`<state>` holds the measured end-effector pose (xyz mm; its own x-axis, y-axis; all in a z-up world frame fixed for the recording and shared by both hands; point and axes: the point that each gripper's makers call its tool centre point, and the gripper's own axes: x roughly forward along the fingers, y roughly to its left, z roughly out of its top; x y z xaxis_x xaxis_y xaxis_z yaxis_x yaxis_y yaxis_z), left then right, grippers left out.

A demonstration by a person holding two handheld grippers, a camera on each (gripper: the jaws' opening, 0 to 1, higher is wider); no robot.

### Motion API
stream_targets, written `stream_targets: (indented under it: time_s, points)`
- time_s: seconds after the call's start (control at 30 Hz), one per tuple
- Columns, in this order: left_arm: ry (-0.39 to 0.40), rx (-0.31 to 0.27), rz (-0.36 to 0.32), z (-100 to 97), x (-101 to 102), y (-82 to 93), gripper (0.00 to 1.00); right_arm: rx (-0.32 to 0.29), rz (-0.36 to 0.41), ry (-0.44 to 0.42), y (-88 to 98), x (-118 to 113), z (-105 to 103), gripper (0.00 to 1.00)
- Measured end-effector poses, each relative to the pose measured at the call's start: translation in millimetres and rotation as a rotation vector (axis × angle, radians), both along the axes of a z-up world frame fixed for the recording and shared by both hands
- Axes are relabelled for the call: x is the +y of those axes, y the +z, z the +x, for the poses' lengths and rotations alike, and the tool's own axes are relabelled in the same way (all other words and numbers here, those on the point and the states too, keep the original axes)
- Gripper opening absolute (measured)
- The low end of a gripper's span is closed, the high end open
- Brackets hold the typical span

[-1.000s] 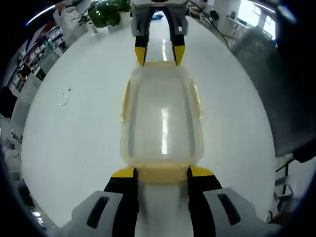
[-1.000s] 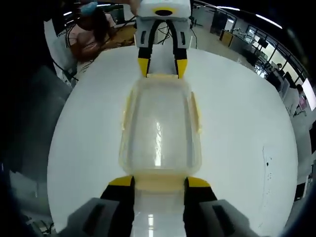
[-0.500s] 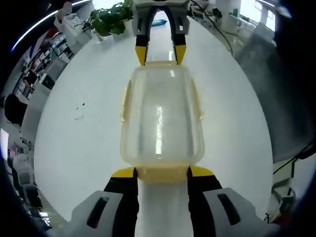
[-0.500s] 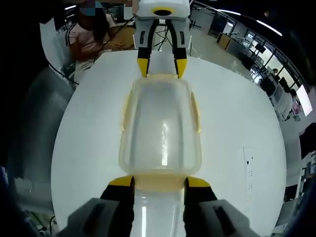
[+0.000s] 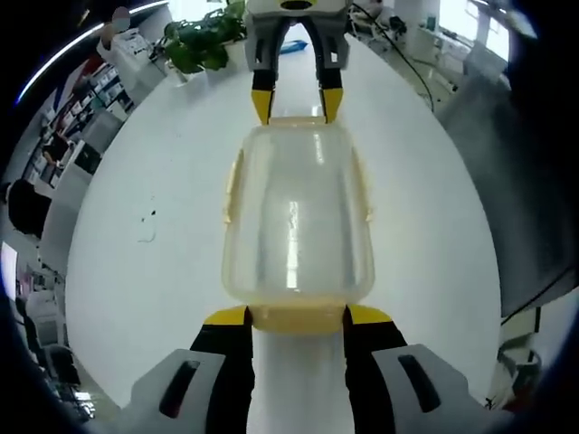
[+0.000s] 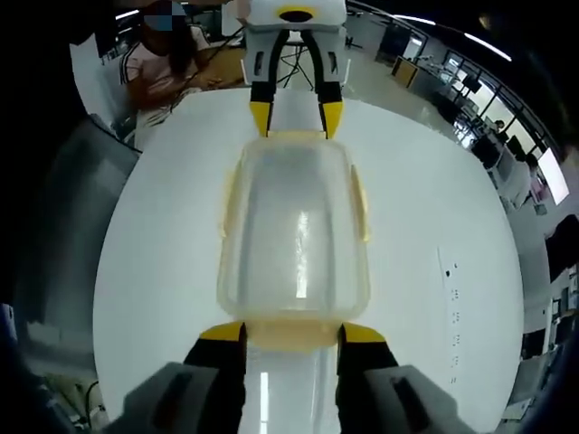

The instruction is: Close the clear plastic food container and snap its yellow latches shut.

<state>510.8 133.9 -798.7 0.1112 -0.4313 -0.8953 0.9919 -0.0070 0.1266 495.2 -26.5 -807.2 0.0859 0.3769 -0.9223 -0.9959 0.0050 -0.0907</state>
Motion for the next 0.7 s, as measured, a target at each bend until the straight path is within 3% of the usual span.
stream_targets:
  time_s: [0.47,0.7]
  points:
    - [-0.029,-0.017,-0.008,4.1,-38.3,0.8,0.36,-0.003,-0.027,-0.028,-2.5,-38.9,1.8,0.36]
    - [-0.025,0.007,-0.02,4.5,-56.7,0.0,0.36,0.019,-0.037,-0.039,-4.2,-58.0,1.4,0.36]
